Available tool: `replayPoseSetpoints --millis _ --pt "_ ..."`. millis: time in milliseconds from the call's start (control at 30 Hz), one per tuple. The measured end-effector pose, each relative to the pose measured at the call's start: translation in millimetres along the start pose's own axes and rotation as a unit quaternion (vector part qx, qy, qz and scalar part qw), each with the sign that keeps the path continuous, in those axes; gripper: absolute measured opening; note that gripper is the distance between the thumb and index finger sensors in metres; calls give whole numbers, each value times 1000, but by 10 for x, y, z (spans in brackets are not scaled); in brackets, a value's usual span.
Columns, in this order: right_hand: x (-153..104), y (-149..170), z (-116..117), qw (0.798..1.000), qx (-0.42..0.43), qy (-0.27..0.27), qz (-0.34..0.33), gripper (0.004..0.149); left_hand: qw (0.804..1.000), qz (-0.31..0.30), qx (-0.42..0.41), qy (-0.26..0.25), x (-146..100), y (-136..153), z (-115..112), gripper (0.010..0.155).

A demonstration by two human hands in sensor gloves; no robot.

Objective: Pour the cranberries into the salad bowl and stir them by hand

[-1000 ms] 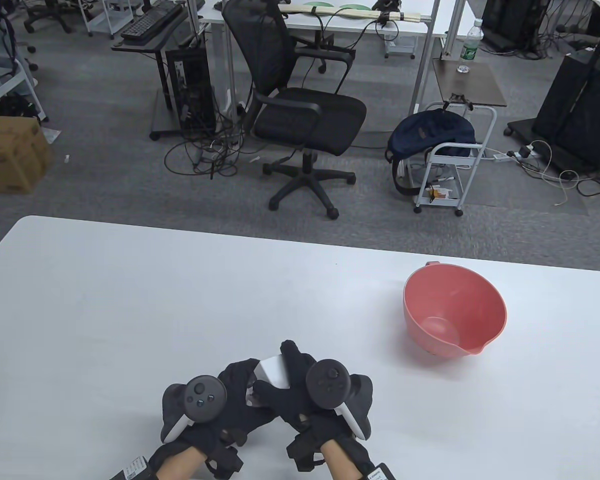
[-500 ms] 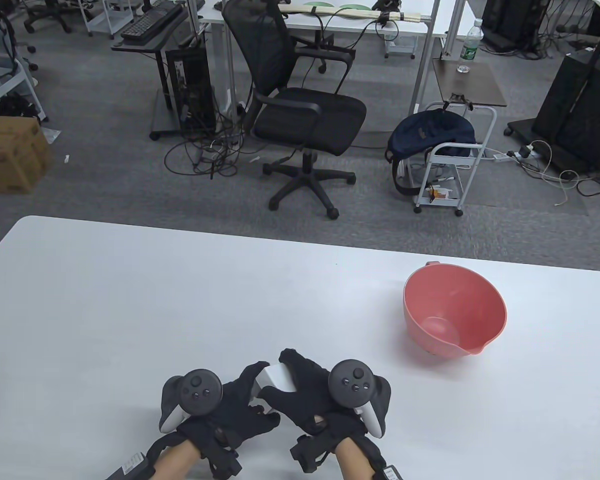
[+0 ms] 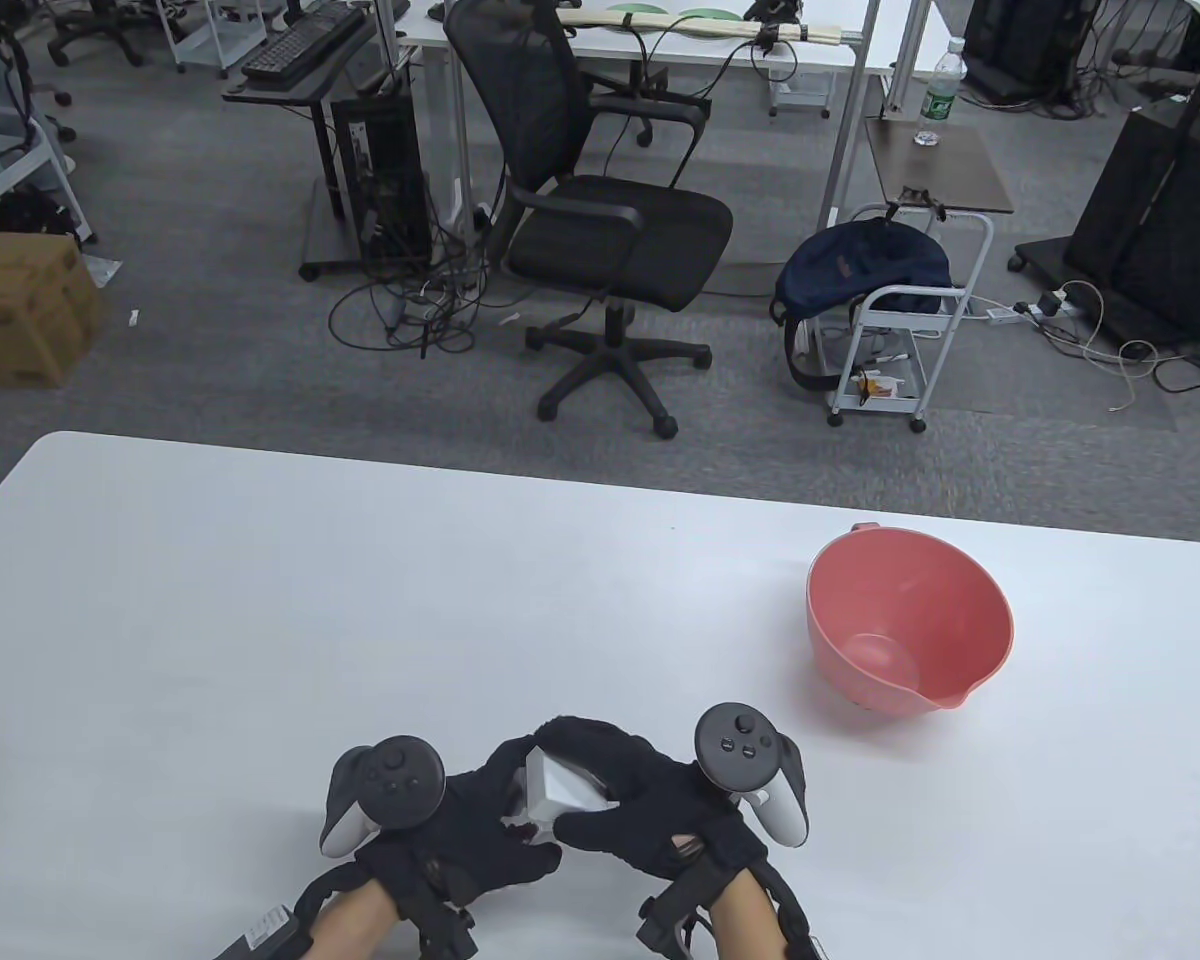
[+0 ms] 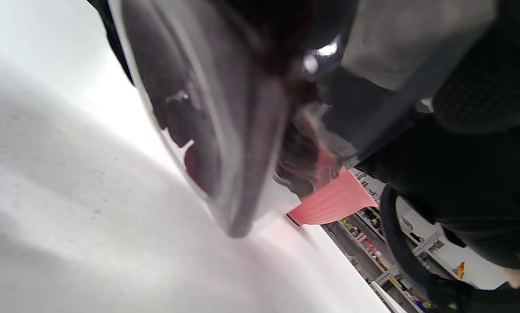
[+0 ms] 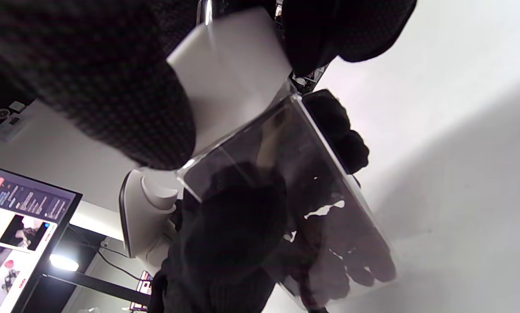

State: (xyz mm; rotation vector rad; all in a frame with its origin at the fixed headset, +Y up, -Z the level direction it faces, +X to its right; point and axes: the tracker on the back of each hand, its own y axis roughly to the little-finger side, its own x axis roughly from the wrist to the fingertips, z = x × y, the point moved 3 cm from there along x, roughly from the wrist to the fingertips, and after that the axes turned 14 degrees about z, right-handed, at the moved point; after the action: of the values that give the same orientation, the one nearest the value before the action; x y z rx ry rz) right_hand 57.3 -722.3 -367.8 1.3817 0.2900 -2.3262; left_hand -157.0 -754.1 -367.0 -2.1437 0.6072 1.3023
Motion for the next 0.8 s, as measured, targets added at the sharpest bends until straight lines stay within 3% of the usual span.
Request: replayPoseSetpoints --millis 67,167,300,400,533,667,800 --pt "-24 -18 -8 1000 -10 14 1 71 1000 4 8 -8 -1 -13 13 101" --pt "-81 -45 -71 994 -41 104 22 97 999 15 37 -20 3 -2 10 101" --pt "-134 -38 -125 976 -92 185 67 108 996 26 76 -32 14 14 -12 101" --pt "-130 19 -115 966 -127 196 113 114 995 29 85 -37 14 8 -17 101" --pt "-101 103 -80 962 -137 172 164 118 993 30 107 -46 4 -13 -27 101" --pt "-82 91 -31 962 -138 167 165 111 991 30 125 -45 5 -30 -56 101" --pt "-40 71 5 972 -138 124 145 98 990 28 134 -35 2 -19 -80 101"
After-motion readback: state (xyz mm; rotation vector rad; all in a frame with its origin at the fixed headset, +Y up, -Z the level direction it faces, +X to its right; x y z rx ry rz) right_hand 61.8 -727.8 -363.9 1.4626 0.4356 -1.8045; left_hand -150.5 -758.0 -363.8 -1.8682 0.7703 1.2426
